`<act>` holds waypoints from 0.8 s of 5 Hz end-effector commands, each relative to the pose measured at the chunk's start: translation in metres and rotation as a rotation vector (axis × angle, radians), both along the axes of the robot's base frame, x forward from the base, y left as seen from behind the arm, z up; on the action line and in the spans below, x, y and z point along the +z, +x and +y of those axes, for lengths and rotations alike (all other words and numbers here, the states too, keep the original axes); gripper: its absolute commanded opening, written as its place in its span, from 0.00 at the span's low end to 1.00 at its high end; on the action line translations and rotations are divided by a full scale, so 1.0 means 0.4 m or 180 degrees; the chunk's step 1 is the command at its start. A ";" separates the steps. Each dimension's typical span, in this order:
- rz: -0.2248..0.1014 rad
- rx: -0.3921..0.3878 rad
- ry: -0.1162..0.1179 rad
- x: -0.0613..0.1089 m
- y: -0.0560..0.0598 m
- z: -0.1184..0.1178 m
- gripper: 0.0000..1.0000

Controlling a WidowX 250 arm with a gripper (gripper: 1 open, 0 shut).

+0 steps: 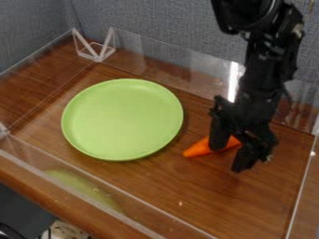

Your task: Put the carrot on the left side

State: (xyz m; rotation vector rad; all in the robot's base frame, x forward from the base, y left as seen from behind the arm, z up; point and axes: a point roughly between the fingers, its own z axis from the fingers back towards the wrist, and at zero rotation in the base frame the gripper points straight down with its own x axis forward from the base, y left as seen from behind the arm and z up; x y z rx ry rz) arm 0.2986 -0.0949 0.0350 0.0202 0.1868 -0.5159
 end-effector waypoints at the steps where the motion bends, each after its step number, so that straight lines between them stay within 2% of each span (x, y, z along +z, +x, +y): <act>1: -0.0231 -0.0029 -0.0039 0.029 0.036 0.000 0.00; 2: -0.0217 -0.0050 -0.0029 0.008 0.040 0.002 1.00; 3: -0.0206 -0.0063 -0.0018 0.004 0.044 0.001 0.00; 4: -0.0210 -0.0039 0.0011 0.001 0.047 0.004 0.00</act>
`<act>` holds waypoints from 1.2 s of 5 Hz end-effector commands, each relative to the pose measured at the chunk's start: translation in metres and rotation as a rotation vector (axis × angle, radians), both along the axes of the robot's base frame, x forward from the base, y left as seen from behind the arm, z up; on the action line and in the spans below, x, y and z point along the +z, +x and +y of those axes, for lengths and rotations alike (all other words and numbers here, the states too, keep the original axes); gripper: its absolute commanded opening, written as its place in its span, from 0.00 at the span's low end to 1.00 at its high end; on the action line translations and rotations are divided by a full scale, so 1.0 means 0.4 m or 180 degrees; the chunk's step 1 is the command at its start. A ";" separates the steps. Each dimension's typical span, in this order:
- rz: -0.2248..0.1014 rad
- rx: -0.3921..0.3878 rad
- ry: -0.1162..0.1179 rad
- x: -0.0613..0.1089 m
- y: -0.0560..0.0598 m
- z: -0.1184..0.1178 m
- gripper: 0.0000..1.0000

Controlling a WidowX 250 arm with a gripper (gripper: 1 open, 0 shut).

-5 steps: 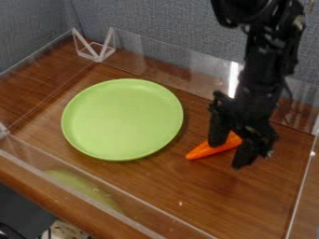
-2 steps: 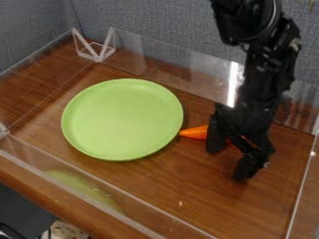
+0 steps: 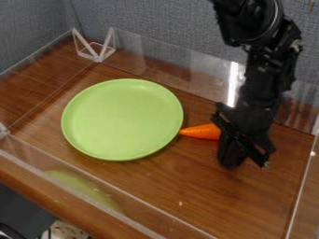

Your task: Put the carrot on the left side

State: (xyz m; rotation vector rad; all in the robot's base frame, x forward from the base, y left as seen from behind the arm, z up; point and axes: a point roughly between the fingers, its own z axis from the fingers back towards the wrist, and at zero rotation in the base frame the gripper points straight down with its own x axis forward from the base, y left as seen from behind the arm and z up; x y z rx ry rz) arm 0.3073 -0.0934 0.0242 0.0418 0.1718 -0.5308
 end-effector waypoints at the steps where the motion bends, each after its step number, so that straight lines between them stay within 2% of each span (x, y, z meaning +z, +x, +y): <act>1: -0.0163 0.0055 -0.0057 0.025 0.029 0.004 1.00; 2: -0.0183 0.0092 -0.0074 0.023 0.032 0.006 1.00; 3: -0.0203 0.0109 -0.0038 0.021 0.033 0.008 0.00; 4: -0.0213 0.0120 -0.0002 0.019 0.034 0.011 0.00; 5: -0.0231 0.0138 -0.0005 0.017 0.036 0.011 1.00; 6: -0.0256 0.0154 -0.0012 0.017 0.036 0.011 1.00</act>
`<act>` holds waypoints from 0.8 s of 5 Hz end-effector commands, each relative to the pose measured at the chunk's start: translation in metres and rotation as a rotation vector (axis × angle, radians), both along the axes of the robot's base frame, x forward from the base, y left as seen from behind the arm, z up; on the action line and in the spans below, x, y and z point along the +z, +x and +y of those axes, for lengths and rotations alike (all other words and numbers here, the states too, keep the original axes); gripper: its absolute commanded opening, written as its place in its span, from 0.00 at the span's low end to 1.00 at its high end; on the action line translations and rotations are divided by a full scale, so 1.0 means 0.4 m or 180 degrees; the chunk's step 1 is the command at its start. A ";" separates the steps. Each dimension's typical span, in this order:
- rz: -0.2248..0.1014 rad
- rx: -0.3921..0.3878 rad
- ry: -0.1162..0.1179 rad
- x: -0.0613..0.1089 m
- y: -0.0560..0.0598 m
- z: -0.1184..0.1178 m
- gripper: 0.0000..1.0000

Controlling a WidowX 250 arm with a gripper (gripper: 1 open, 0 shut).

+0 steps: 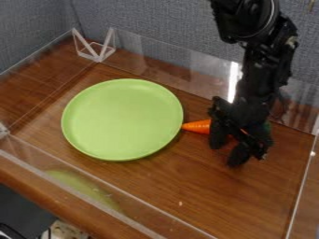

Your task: Put the carrot on the left side

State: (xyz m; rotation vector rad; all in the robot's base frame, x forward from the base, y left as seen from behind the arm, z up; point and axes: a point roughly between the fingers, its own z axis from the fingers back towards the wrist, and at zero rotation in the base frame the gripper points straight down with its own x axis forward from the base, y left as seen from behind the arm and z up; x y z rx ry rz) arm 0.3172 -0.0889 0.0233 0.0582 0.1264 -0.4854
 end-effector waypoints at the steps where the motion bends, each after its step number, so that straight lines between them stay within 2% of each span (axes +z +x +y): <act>1: -0.0153 0.0020 -0.0005 0.021 0.006 -0.002 0.00; 2: -0.0203 0.0044 0.0029 0.026 0.001 -0.002 0.00; 3: -0.0205 0.0096 0.0021 0.028 0.005 0.003 1.00; 4: -0.0209 0.0132 0.0014 0.030 0.009 0.007 1.00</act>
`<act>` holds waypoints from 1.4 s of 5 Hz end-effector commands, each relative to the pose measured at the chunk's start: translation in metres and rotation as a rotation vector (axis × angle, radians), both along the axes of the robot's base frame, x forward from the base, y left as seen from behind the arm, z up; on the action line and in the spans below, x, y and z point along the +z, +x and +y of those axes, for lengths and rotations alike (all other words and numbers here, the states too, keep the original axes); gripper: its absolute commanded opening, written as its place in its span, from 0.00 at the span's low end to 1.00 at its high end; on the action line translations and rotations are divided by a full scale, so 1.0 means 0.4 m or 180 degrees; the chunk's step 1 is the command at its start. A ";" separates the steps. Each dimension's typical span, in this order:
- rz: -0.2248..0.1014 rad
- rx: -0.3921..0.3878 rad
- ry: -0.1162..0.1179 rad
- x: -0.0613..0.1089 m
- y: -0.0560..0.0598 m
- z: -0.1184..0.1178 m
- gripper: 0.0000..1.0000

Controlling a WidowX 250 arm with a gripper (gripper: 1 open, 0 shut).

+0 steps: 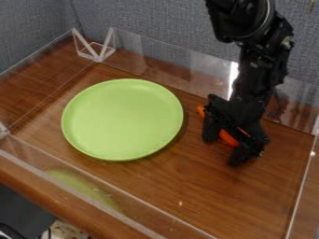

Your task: Put the carrot on the left side

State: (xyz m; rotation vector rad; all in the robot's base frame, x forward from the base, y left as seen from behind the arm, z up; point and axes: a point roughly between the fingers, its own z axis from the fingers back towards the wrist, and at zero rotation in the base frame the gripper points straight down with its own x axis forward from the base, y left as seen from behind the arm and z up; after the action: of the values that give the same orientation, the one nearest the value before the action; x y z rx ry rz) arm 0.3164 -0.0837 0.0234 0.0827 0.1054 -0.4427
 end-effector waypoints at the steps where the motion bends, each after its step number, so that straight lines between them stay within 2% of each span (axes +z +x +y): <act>1: -0.0127 0.0019 -0.0075 0.028 0.015 -0.006 0.00; 2: -0.0140 0.0053 -0.0076 0.028 0.014 0.001 0.00; 3: -0.0312 0.0286 -0.0065 0.094 0.005 0.036 0.00; 4: -0.0509 0.0704 -0.0053 0.162 -0.003 0.100 0.00; 5: -0.0583 0.1143 -0.0050 0.192 -0.020 0.193 0.00; 6: -0.0632 0.1194 -0.0113 0.167 -0.006 0.216 0.00; 7: -0.0644 0.1179 -0.0195 0.146 -0.008 0.210 0.00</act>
State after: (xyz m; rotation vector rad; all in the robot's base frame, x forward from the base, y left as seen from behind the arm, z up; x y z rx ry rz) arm 0.3101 -0.0042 0.0735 0.0457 -0.0602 -0.0825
